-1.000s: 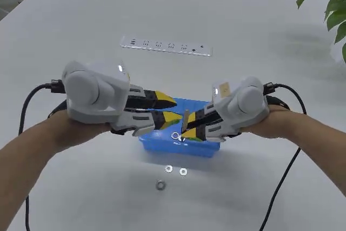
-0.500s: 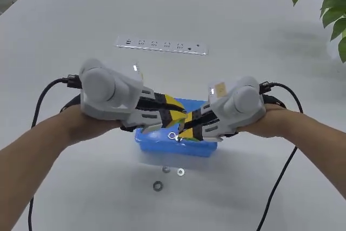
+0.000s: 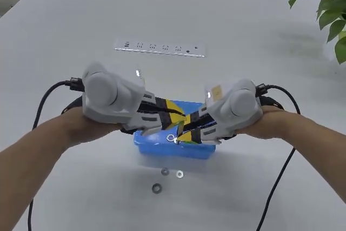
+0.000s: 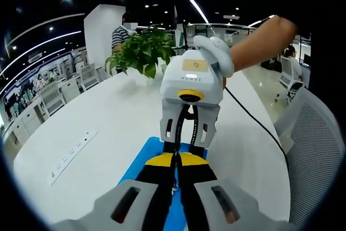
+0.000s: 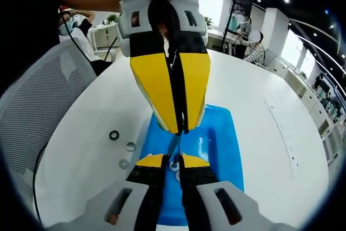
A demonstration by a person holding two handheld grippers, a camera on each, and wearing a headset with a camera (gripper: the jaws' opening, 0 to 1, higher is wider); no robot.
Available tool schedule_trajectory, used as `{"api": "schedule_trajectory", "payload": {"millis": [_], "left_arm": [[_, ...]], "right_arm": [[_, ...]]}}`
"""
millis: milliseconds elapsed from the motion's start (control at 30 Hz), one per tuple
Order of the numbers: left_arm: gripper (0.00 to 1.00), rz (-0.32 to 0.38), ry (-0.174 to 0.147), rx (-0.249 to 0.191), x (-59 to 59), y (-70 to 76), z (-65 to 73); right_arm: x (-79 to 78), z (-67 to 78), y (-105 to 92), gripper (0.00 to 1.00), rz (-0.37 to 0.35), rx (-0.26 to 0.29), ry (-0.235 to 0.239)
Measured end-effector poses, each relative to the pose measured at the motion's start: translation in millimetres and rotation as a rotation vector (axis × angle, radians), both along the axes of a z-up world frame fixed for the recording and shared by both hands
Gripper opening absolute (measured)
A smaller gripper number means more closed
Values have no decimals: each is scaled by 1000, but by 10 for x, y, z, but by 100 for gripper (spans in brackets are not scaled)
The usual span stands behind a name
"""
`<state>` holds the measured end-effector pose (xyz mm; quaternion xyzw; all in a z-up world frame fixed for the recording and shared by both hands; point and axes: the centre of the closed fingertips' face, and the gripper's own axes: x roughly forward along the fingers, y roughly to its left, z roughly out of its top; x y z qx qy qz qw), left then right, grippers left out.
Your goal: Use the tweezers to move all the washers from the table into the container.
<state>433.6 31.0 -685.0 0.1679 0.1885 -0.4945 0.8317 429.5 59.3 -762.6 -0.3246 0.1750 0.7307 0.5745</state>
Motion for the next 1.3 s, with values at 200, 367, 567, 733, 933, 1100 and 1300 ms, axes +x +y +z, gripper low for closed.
{"api": "schedule_trajectory", "payload": {"millis": [200, 367, 567, 733, 933, 1100, 1300], "left_arm": [[5, -6, -3, -2, -26, -11, 20], [5, 0, -10, -6, -31, -6, 49], [5, 3, -12, -17, -42, -7, 108], [5, 2, -13, -20, -53, -12, 141], [5, -5, -11, -17, -84, -21, 177], [5, -19, -11, -17, -107, -32, 235], [5, -29, -18, -10, -120, -32, 292]], "right_arm": [[-9, 17, -19, 12, -12, -3, 8], [0, 43, -32, 13, -28, 2, 7], [2, 86, -53, 14, -44, 8, 7], [4, 127, -83, 17, -66, 15, 9], [13, 216, -144, 20, -110, 37, 19], [15, 315, -217, 26, -142, 55, 19], [-4, 406, -320, 34, -186, 77, 33]]}}
